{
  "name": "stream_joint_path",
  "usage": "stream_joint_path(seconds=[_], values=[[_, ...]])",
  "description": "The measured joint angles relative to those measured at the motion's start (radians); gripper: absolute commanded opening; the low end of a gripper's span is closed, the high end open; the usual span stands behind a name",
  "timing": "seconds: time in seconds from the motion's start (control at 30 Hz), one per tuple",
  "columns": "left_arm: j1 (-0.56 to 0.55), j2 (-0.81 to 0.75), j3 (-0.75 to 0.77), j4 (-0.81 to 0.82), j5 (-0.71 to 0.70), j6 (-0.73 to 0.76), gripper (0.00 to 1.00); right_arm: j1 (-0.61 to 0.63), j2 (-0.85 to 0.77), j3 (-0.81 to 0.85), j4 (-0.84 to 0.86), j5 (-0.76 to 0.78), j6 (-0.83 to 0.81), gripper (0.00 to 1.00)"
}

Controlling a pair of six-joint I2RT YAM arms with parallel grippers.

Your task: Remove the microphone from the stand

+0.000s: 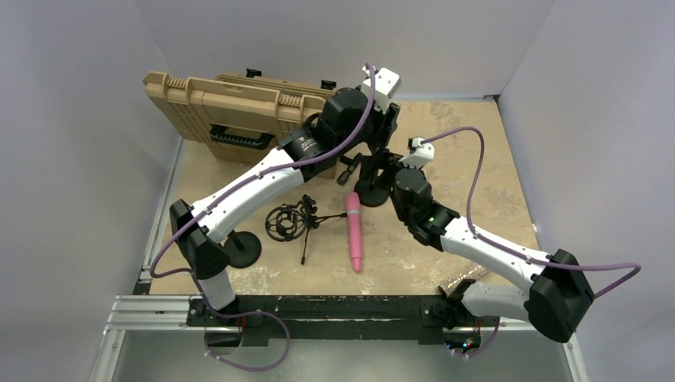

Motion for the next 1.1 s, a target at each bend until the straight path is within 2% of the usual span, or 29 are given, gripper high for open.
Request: stream_joint_path(seconds=[0.17, 0.5, 0.63, 0.7, 0.77, 0.8, 0.87, 0.9, 1.1], values=[[0.007, 0.012, 0.018, -0.009, 0.015, 0.000, 0.00, 0.000, 0.015, 0.006, 0.010, 0.014, -0.015, 0.75], [0.016, 0.027, 0.040, -0.024, 0.036, 0.000, 0.00, 0.000, 0.109, 0.035, 0.002, 0.030, -0.024, 0.74], [0.018, 0.029, 0.043, -0.024, 0.043, 0.000, 0.00, 0.000, 0.109, 0.035, 0.000, 0.036, -0.024, 0.69], [0.018, 0.029, 0.043, -0.025, 0.043, 0.000, 0.00, 0.000, 0.108, 0.035, -0.003, 0.039, -0.024, 0.57], [0.018, 0.029, 0.044, -0.026, 0.044, 0.000, 0.00, 0.000, 0.108, 0.035, -0.009, 0.048, -0.024, 0.28], [0.019, 0.029, 0.045, -0.026, 0.045, 0.000, 0.00, 0.000, 0.108, 0.035, -0.010, 0.052, -0.024, 0.18], [0.022, 0.029, 0.045, -0.026, 0.047, 0.000, 0.00, 0.000, 0.106, 0.035, -0.010, 0.047, -0.021, 0.03], [0.024, 0.029, 0.046, -0.027, 0.044, 0.004, 0.00, 0.000, 0.105, 0.035, -0.015, 0.053, -0.015, 0.00], [0.040, 0.042, 0.071, -0.019, 0.065, 0.011, 0.00, 0.006, 0.087, 0.031, -0.013, 0.014, -0.016, 0.00]])
